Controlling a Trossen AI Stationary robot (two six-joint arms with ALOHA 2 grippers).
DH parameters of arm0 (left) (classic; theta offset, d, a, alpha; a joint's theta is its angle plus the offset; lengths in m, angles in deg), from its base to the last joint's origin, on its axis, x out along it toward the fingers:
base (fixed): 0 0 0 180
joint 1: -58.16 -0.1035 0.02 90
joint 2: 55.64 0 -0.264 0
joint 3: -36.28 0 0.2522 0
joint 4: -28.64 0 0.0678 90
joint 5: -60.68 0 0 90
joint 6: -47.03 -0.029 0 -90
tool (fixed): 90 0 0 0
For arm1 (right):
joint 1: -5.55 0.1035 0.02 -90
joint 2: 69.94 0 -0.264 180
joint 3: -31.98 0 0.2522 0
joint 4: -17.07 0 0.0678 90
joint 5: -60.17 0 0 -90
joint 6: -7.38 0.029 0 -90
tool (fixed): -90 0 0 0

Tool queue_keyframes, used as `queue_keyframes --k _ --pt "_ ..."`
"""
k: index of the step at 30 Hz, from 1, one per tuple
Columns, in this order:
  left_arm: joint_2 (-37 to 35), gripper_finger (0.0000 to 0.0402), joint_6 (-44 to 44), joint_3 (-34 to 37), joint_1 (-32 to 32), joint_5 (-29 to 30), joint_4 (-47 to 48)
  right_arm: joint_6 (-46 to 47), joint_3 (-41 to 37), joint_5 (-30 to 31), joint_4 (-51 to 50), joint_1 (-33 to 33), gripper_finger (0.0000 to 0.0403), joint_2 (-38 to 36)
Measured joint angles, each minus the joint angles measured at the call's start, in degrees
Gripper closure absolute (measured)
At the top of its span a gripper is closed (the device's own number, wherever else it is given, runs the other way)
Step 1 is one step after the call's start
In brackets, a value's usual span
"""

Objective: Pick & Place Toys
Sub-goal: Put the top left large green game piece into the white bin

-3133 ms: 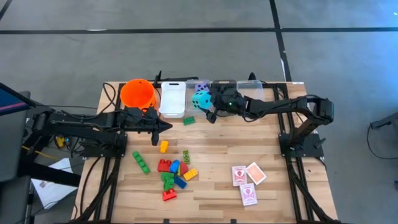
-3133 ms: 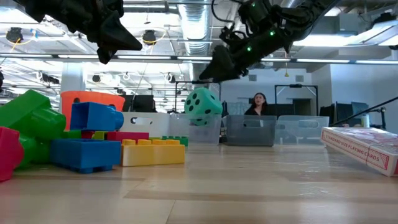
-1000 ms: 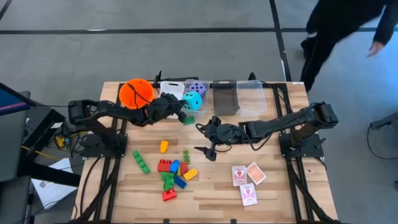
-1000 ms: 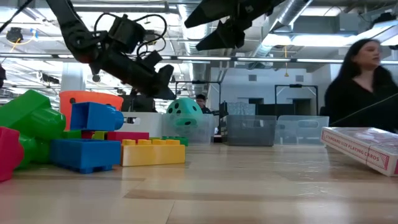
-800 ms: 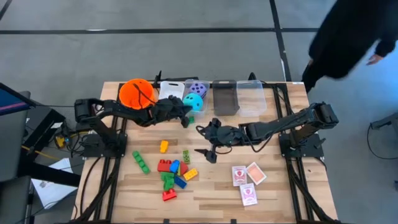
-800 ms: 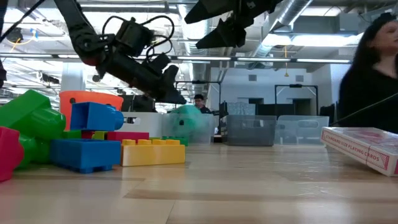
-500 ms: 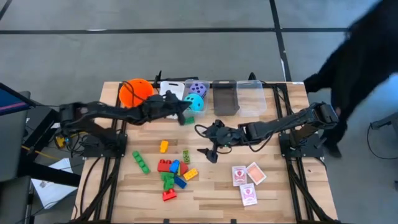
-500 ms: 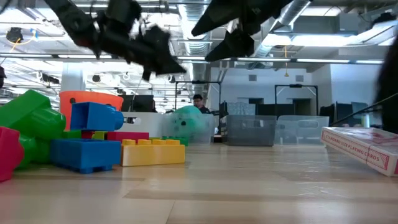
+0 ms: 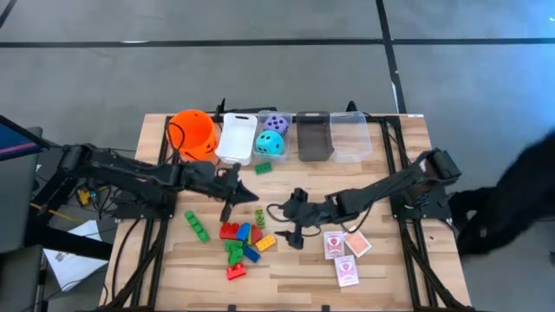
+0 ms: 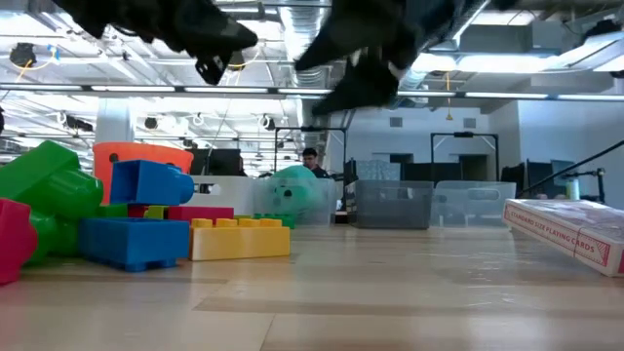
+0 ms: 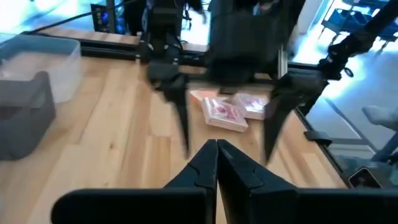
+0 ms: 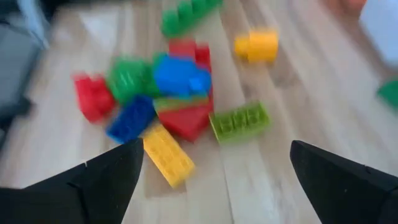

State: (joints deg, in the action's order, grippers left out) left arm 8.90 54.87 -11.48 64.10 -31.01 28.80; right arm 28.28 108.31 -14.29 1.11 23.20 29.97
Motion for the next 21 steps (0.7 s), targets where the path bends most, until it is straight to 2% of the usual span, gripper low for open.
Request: queue_keyframes --k 5,10,15,21 --pt "1.8 0.0401 0.0 0.0 4.8 8.9 0.2 2.5 0.0 -0.4 0.6 -0.8 0.0005 6.0" --pt "3.2 0.0394 0.1 0.1 5.3 10.3 0.2 1.7 0.3 3.8 0.4 -2.4 0.0006 6.7" --pt "5.6 0.0366 0.1 0.0 5.2 10.2 -0.6 -1.9 0.4 15.7 -2.2 -2.5 0.0006 3.4" --pt "11.4 0.0299 0.1 0.0 5.2 10.0 -3.6 -2.9 -2.2 30.4 -6.0 -0.6 0.0006 -0.3"
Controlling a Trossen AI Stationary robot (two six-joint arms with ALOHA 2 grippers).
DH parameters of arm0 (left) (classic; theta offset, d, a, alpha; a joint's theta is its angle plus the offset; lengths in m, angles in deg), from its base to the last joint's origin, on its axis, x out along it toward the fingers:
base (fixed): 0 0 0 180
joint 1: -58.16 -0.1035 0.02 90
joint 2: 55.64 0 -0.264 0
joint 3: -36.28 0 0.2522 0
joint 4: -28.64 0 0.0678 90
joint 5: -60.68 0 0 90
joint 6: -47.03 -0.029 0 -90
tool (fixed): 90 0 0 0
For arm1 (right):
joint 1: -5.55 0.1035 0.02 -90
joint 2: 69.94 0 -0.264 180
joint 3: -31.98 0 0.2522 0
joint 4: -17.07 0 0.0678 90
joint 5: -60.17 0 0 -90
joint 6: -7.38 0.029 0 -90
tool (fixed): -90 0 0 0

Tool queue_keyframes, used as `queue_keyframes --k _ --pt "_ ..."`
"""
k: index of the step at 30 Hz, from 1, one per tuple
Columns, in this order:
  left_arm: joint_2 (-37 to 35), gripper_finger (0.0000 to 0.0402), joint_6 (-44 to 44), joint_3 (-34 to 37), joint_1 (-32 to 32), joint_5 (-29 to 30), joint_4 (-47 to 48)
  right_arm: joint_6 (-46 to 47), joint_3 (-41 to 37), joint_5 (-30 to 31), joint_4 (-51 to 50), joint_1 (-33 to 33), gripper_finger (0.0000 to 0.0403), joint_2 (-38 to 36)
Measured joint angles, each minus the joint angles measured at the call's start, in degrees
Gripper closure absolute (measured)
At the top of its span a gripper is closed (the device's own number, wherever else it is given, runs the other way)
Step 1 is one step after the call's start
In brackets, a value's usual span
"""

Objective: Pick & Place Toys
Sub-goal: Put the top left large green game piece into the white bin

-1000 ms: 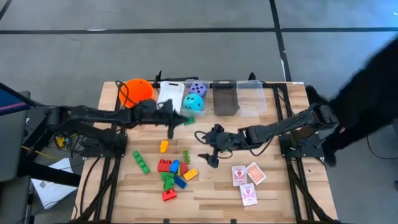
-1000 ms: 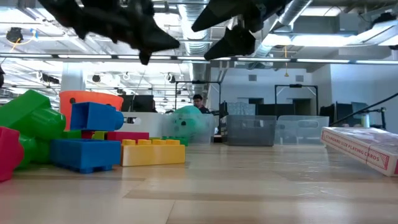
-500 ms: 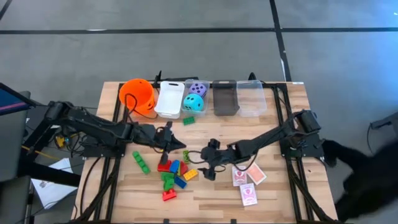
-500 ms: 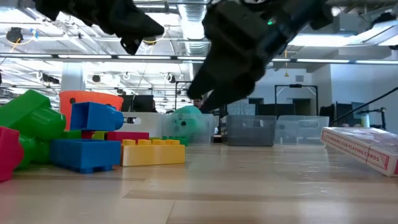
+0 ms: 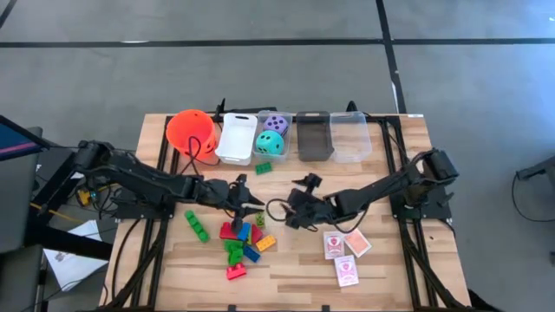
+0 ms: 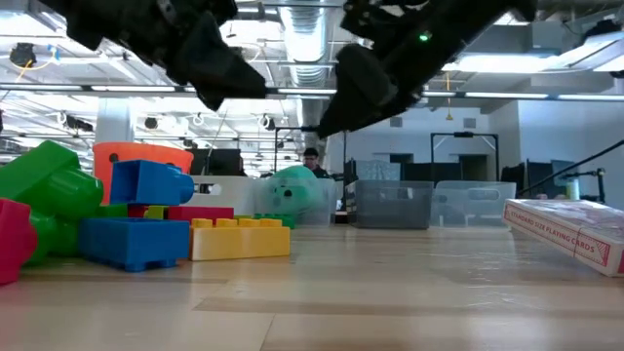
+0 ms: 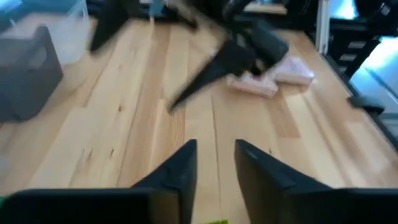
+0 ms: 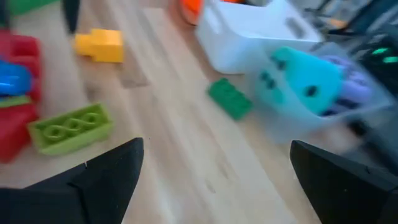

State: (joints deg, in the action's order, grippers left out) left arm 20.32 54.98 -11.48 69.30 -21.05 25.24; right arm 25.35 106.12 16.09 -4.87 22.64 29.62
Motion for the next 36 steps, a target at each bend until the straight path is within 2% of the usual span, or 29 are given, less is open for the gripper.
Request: queue_keyframes --k 3,7,11,15,20,25,28,32,36 --pt "3.5 0.0257 0.0 0.0 0.0 0.0 -5.4 2.5 -1.0 3.4 -4.2 0.3 0.0006 -1.2" --pt "6.3 0.0202 -0.1 0.0 -0.5 -0.1 -8.8 5.2 -3.0 4.1 -6.5 0.0 0.0006 -1.5" --pt "5.8 0.0159 -0.1 0.0 -1.8 -0.1 -4.8 7.8 -4.2 3.3 -5.9 0.0 0.0006 -1.1" --pt "1.9 0.0138 1.1 -1.6 -3.1 -0.3 6.9 8.5 -4.5 2.7 -6.1 1.0 0.0006 -0.8" --pt "-1.6 0.0136 8.6 -7.3 -2.1 -0.5 32.6 7.3 -4.5 4.9 -5.1 1.7 0.0006 -0.9" --pt "-1.9 0.0141 15.6 -13.5 1.2 -0.7 52.9 6.2 -4.5 5.2 -3.8 1.2 0.0006 -0.9" --pt "-1.9 0.0150 19.4 -15.4 3.4 -2.1 62.9 6.0 -4.5 5.2 -3.2 1.2 0.0006 -0.9" --pt "-1.9 0.0176 25.6 -16.4 6.2 -8.3 74.6 6.0 -4.5 5.2 -3.3 1.2 0.0006 -0.9" --pt "-1.9 0.0218 27.0 -16.3 9.3 -13.6 78.6 6.0 -4.5 5.2 -3.3 1.2 0.0006 -0.9"
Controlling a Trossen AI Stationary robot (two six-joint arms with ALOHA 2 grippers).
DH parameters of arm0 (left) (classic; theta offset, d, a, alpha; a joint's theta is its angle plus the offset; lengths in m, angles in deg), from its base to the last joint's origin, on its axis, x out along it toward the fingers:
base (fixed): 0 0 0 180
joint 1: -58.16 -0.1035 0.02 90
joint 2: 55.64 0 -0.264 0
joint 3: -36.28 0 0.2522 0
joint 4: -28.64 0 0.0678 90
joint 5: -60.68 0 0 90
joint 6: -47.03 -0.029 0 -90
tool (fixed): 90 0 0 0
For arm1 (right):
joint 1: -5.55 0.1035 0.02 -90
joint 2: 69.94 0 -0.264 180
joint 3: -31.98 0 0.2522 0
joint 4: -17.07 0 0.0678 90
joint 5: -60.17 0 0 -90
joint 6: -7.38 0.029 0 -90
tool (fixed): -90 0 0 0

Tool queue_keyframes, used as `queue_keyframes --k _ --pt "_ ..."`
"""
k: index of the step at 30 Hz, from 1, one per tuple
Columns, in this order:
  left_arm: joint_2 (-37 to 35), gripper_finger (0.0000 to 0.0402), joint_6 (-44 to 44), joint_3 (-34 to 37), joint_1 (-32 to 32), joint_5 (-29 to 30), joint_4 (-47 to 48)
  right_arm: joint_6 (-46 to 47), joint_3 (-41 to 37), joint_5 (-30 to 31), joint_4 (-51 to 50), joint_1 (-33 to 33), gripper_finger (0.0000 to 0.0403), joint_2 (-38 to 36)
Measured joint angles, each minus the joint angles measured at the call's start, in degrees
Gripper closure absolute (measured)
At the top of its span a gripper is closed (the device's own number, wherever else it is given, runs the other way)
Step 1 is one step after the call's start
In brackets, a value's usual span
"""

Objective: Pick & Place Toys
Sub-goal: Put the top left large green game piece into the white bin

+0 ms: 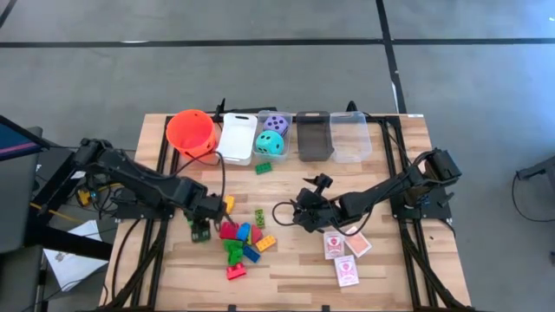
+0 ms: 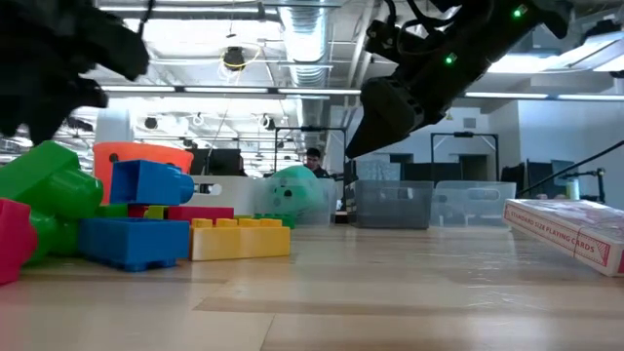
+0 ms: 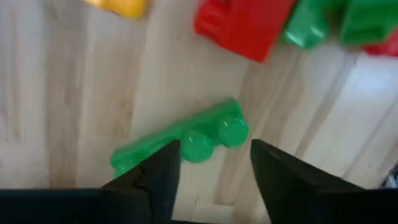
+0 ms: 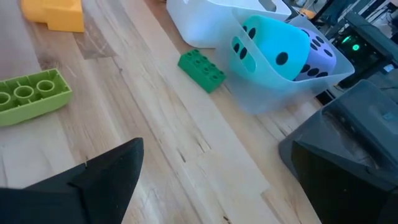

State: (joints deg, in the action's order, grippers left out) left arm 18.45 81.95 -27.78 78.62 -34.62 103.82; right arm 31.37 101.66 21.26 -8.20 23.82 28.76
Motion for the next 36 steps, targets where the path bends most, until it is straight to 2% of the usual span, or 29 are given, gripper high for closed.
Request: queue_keyframes --k 6,11,15,21,24,28,30,36 --pt "0.0 0.0274 -3.2 0.4 5.3 -0.2 0.1 0.0 0.0 0.0 0.0 0.0 0.0006 0.0" --pt "0.0 0.0279 -9.5 2.4 9.5 -0.4 2.3 0.0 0.0 0.0 0.2 0.0 0.0006 0.0" --pt "0.0 0.0254 -13.6 3.8 10.7 -0.8 3.2 0.0 0.0 0.0 0.8 -0.1 0.0006 0.0" --pt "0.0 0.0189 -14.0 5.8 9.9 -0.4 3.2 -0.6 0.0 0.0 1.7 -1.4 0.0006 0.0" --pt "0.0 0.0155 -14.3 6.6 9.7 2.1 3.0 -0.6 0.0 0.0 1.7 -2.5 0.0006 0.0" --pt "0.0 0.0120 -20.2 7.3 9.7 5.5 1.3 -0.6 0.0 0.0 1.7 -3.5 0.0006 0.0" --pt "0.0 0.0111 -23.8 7.7 9.7 7.3 0.2 -0.6 0.0 0.0 1.7 -3.8 0.0006 0.0" --pt "0.0 0.0110 -24.3 8.3 9.9 8.0 0.0 -0.6 0.0 -0.1 1.7 -4.2 0.0006 0.0"
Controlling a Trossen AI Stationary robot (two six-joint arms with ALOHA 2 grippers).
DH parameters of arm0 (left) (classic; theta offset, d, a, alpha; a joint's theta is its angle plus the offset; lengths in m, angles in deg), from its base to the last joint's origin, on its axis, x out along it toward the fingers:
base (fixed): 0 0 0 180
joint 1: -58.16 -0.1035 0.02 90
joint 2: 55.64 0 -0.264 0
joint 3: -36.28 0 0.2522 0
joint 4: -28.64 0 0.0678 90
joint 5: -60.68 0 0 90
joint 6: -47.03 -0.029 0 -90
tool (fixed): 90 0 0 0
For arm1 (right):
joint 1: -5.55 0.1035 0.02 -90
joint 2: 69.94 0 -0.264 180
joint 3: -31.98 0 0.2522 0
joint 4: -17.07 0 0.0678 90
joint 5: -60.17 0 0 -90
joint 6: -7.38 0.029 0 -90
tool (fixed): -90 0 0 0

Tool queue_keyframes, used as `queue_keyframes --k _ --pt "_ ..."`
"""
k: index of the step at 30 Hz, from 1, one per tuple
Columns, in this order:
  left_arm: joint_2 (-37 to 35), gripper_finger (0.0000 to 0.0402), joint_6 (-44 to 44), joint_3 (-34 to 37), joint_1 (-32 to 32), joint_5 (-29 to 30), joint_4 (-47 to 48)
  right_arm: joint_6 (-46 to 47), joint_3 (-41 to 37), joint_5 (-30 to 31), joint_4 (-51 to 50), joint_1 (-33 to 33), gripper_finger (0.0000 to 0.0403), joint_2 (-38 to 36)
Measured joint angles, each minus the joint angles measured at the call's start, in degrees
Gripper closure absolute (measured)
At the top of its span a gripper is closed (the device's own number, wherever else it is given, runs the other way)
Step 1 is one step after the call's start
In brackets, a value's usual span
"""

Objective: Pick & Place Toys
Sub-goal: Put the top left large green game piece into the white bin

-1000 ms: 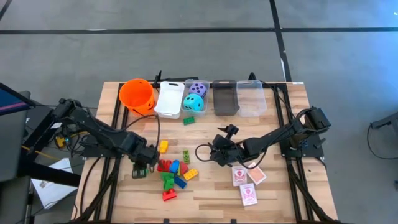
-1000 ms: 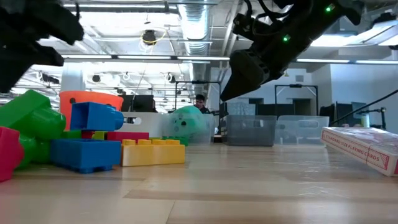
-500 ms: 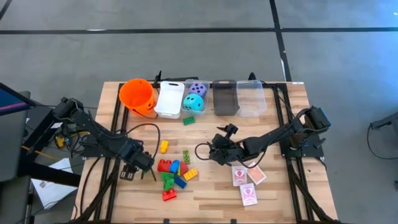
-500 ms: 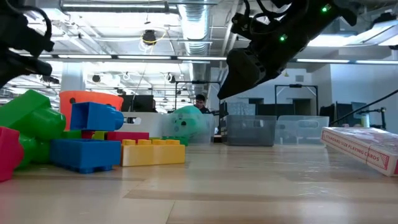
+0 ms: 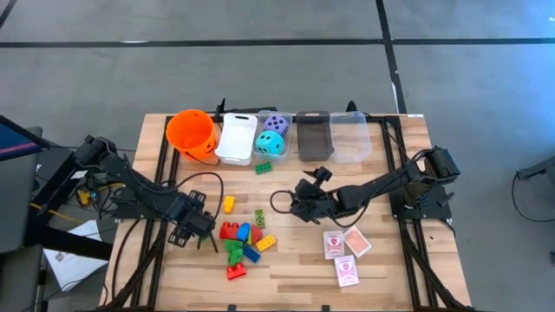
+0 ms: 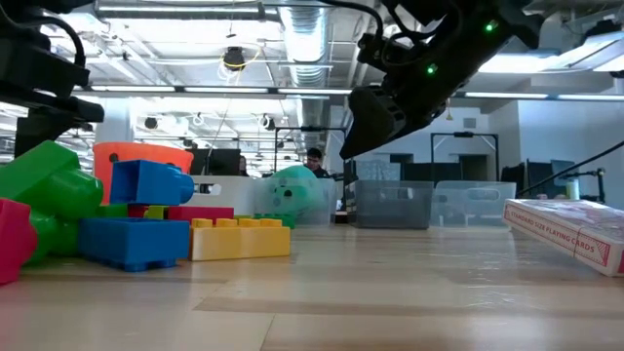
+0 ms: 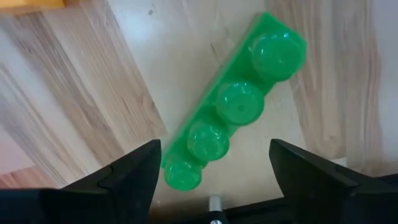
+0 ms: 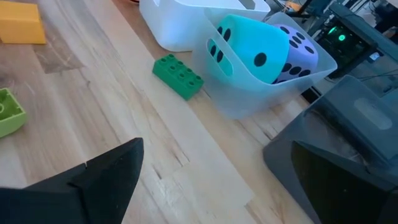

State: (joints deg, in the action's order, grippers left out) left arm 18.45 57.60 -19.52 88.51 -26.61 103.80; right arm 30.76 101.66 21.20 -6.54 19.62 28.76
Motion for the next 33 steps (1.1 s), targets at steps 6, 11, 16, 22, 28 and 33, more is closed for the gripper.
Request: queue_keyframes --k 6,11,16,22,28,33 --pt "0.3 0.0111 0.6 0.3 0.4 0.0 -1.3 0.0 0.0 -0.1 0.0 0.0 0.0006 0.0" --pt "1.0 0.0112 4.8 2.5 0.4 -0.2 -6.6 0.0 0.0 -0.1 -0.2 0.0 0.0006 0.0" --pt "4.2 0.0112 6.0 4.3 0.4 -0.3 -10.6 0.0 0.0 -0.1 -0.2 0.0 0.0006 0.0" --pt "9.4 0.0112 6.2 5.0 0.4 -0.8 -14.9 0.0 0.0 -0.1 -0.3 0.0 0.0006 0.0" --pt "10.5 0.0128 6.2 5.0 0.3 -1.4 -16.2 0.0 0.0 -0.1 -0.4 0.0 0.0006 0.0" --pt "8.9 0.0193 8.7 5.3 -0.2 -1.3 -17.7 0.0 0.0 -0.1 -0.4 0.0 0.0006 0.0"
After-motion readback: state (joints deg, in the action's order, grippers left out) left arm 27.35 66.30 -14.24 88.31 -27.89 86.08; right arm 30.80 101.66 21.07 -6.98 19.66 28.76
